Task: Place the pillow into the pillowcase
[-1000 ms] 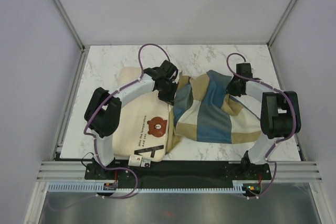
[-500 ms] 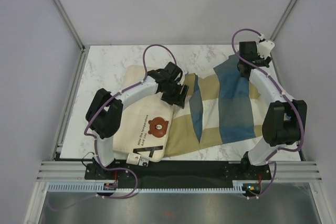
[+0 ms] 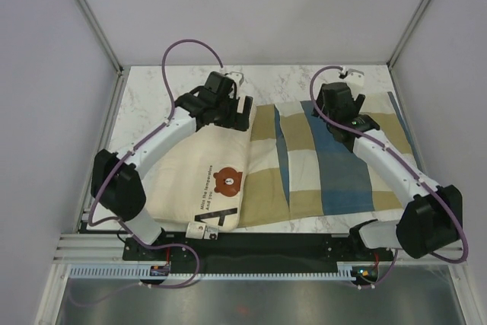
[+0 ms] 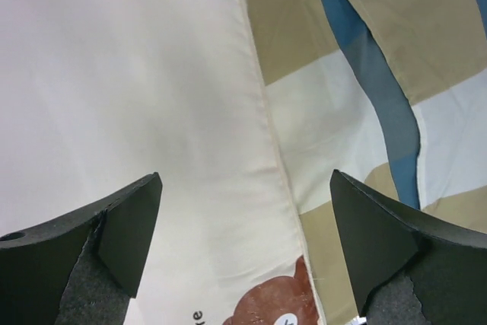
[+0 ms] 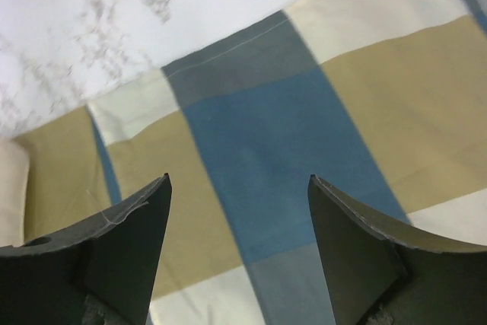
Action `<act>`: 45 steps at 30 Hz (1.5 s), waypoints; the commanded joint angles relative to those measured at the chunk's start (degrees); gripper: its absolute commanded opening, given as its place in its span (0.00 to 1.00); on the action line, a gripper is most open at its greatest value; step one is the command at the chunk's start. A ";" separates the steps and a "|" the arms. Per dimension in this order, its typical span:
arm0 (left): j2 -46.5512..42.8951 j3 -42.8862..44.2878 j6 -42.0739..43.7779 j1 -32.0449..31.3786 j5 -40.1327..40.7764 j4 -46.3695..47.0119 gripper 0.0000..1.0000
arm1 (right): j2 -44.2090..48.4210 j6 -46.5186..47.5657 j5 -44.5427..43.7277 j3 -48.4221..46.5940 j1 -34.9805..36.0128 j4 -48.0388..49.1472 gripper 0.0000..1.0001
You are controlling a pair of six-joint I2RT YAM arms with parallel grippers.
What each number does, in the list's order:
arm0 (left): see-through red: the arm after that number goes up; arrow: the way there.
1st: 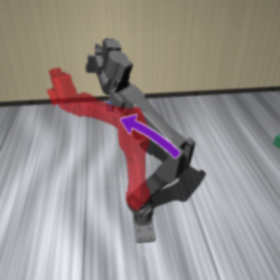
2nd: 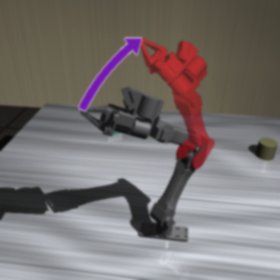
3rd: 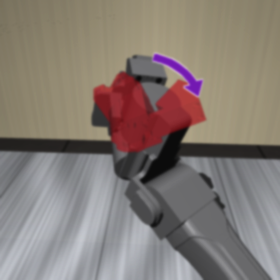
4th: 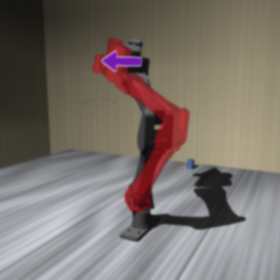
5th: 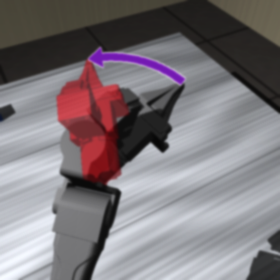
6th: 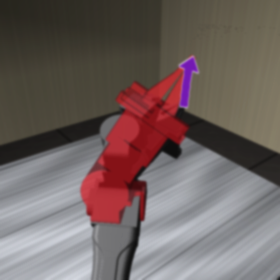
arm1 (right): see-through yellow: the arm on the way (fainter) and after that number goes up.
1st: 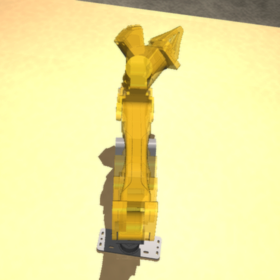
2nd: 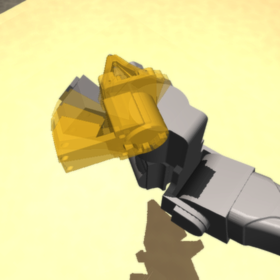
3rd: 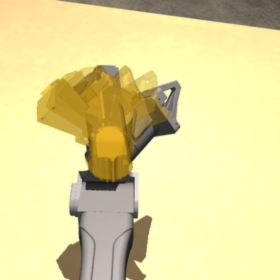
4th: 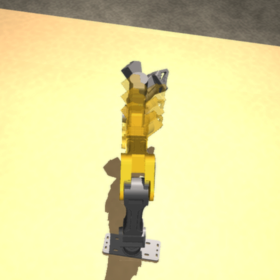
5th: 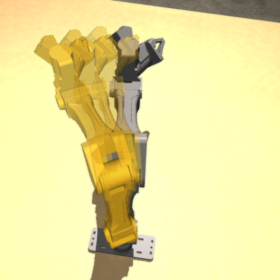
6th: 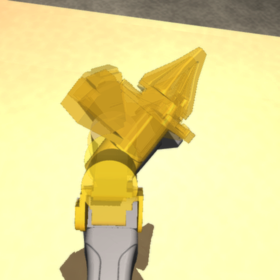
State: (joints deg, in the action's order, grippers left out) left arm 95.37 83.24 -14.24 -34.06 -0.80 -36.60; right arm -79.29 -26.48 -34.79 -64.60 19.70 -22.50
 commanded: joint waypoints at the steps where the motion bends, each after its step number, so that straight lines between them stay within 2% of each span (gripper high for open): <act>1: -2.47 -0.45 2.81 1.28 7.29 0.04 1.00 | 3.08 0.55 12.97 6.93 1.12 7.63 0.81; 5: -1.77 1.31 3.25 6.27 10.90 -3.30 1.00 | 2.74 -0.50 19.75 11.42 2.97 12.74 0.80; 9: -1.51 0.70 3.69 10.41 14.67 -4.27 1.00 | 0.28 -0.15 17.92 15.10 7.09 16.95 0.80; 13: -0.19 0.43 4.48 10.69 13.55 -4.45 1.00 | -2.62 0.28 18.27 16.08 9.99 19.25 0.79; 18: 4.11 1.04 5.89 10.69 10.38 -5.15 1.00 | -8.51 1.87 9.31 13.81 16.23 18.55 0.79; 21: 6.13 0.96 5.89 10.69 11.86 -5.32 1.00 | -13.34 1.43 4.12 11.26 16.68 15.65 0.76; 26: 9.74 1.22 5.80 10.69 13.98 -5.85 1.00 | -19.23 0.55 0.78 9.23 16.95 13.37 0.66; 28: 12.37 2.10 5.45 10.69 15.03 -7.08 1.00 | -20.29 -0.41 -1.50 8.26 16.95 12.57 0.55; 30: 13.43 2.45 5.28 10.69 15.39 -7.17 1.00 | -20.91 -0.85 -2.48 8.17 16.86 12.22 0.53; 32: 14.66 2.54 5.27 10.69 15.13 -7.26 0.98 | -20.91 -1.38 -3.36 8.26 16.95 11.96 0.44; 33: 15.01 2.45 5.27 10.69 14.86 -7.26 0.95 | -20.91 -1.56 -3.97 8.26 16.95 11.78 0.40; 34: 15.80 2.45 5.27 10.69 14.51 -7.26 0.85 | -20.91 -1.99 -4.93 8.17 16.86 11.61 0.30; 36: 16.60 2.45 5.01 10.77 14.07 -7.26 0.70 | -20.65 -2.26 -5.20 8.17 16.86 11.34 0.15; 37: 17.12 2.63 5.01 10.69 13.81 -7.26 0.53 | -20.47 -2.70 -5.55 8.26 16.86 11.17 0.03; 39: 17.30 2.63 5.01 10.69 12.58 -6.82 0.36 | -19.42 -3.23 -5.73 8.87 16.86 11.51 0.00; 40: 16.95 2.63 5.27 10.69 11.97 -5.86 0.17 | -18.20 -3.58 -5.73 9.40 16.86 12.56 0.00; 41: 15.65 2.54 5.80 10.69 10.83 -5.07 0.07 | -17.40 -3.58 -5.73 10.62 16.77 13.35 0.00; 42: 14.59 1.58 5.98 10.69 10.64 -4.28 0.03 | -16.44 -3.67 -5.73 11.24 16.77 13.97 0.00; 45: 9.16 -1.66 8.43 9.99 13.17 0.29 0.02 | -12.57 -4.72 -6.26 14.32 15.98 16.43 0.00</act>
State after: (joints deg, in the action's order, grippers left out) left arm 108.01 84.88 -9.21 -23.66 11.44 -42.35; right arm -96.62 -29.19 -38.59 -52.05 36.45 -9.43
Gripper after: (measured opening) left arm 0.036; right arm 0.010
